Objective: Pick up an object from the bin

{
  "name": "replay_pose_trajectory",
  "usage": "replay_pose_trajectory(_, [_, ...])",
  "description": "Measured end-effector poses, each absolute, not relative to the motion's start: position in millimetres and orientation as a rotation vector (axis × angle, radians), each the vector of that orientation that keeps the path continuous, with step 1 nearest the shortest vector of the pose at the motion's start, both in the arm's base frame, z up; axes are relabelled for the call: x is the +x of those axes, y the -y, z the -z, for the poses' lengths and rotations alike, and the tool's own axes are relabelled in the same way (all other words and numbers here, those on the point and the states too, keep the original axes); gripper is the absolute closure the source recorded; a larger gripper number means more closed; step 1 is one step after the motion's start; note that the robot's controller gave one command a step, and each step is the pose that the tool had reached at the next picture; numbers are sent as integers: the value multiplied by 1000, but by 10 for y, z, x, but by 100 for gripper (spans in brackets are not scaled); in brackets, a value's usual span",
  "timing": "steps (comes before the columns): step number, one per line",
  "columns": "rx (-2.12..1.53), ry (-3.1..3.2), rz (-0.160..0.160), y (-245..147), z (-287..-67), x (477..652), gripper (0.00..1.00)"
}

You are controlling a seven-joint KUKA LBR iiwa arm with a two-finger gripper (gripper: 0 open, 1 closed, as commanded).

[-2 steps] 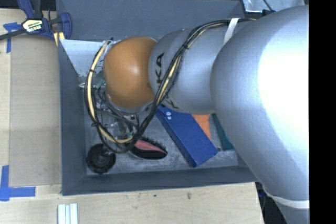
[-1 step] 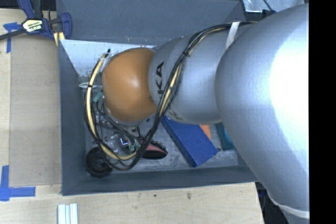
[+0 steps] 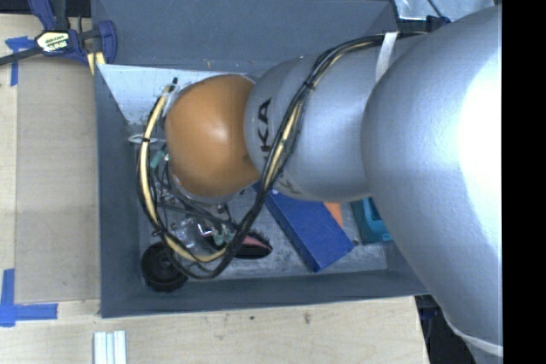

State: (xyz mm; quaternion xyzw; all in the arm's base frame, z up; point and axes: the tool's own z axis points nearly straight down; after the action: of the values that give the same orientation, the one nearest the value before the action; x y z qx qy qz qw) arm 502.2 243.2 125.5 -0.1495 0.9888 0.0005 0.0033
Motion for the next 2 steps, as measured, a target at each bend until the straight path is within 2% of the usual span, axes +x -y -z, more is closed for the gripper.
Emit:
replay_pose_trajectory(1, [-997, -2952, 1, -2440, -894, 4978, 0])
replay_pose_trajectory(2, [-1104, -2926, 1, -2408, -740, 4879, 100])
